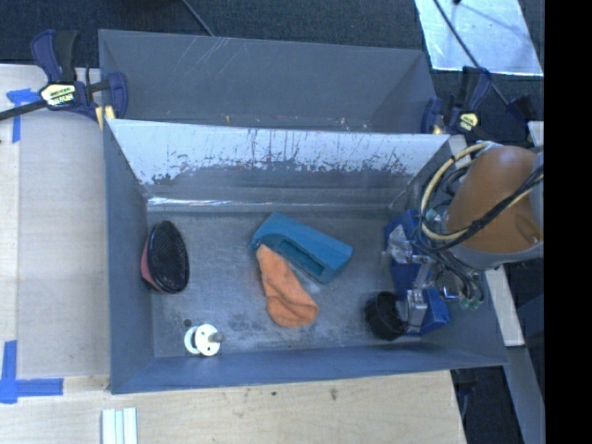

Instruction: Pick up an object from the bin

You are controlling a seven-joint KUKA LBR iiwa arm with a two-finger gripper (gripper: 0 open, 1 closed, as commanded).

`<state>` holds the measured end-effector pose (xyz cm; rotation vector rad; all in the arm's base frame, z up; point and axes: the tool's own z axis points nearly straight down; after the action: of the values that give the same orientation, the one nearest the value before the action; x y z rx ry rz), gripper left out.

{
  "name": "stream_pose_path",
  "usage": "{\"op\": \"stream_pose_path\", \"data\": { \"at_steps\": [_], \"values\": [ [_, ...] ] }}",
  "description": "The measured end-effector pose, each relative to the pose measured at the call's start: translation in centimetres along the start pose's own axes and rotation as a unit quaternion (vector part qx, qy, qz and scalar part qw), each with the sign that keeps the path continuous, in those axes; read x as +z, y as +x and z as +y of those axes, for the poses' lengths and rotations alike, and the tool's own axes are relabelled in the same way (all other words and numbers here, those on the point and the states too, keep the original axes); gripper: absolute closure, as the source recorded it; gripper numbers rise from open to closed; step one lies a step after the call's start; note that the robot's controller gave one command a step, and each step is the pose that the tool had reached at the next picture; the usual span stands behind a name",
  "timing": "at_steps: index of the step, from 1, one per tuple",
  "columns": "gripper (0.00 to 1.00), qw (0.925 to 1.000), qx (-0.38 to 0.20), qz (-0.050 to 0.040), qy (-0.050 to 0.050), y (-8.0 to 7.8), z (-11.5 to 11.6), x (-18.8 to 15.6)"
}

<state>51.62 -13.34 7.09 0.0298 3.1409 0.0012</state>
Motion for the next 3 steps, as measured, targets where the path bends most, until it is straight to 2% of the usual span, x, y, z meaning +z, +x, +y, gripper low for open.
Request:
{"op": "stream_pose_path", "data": {
  "at_steps": [1,2,3],
  "values": [
    [0.0,0.9999,0.013,-0.0042,-0.001,0.3,-0.3,-0.1],
    [0.0,0.9999,0.015,-0.0042,-0.001,1.1,-0.4,-0.1],
    [0.0,0.9996,-0.028,-0.0039,0.0,1.4,-0.3,-0.2]
  ]
}}
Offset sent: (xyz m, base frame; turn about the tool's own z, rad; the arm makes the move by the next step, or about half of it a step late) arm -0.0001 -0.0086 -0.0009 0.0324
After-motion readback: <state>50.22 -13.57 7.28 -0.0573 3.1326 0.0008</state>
